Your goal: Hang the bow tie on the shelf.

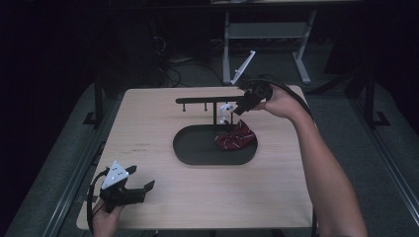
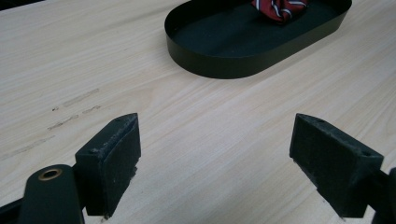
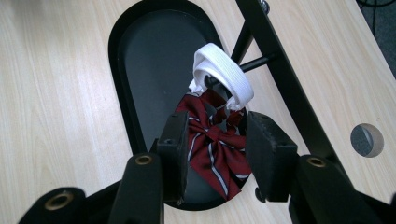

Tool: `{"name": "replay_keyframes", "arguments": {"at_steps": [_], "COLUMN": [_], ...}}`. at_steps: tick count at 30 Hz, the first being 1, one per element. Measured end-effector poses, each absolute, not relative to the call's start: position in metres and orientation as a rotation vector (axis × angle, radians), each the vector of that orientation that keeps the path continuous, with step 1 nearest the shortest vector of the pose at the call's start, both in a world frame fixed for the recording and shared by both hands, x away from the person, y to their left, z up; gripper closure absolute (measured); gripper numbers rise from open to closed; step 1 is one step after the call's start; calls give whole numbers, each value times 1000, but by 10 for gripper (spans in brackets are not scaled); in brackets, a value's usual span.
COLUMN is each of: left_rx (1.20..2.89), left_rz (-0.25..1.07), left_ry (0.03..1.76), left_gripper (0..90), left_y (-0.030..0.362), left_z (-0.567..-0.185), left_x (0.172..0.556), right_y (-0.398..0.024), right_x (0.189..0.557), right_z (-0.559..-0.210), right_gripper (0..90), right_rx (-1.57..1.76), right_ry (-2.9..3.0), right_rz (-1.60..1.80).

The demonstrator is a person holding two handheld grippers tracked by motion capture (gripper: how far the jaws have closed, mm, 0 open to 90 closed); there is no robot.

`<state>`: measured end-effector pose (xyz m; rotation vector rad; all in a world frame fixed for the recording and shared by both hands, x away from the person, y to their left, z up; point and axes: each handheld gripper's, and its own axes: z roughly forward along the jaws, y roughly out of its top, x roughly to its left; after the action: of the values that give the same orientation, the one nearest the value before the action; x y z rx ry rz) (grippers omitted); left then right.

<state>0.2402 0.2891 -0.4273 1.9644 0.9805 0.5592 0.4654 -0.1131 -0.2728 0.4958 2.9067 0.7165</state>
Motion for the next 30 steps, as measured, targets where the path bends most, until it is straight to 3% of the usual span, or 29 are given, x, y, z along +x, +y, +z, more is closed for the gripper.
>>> {"name": "replay_keyframes", "arguments": {"at_steps": [30], "left_rx": [1981], "left_rz": [563], "left_ry": [974], "left_gripper": [161], "left_y": [289], "left_z": [-428], "left_x": [240], "right_y": [-135], "right_x": [440], "right_z": [-295], "right_gripper": [507], "right_rx": [471], "right_ry": [2924], "right_rz": [791]}}
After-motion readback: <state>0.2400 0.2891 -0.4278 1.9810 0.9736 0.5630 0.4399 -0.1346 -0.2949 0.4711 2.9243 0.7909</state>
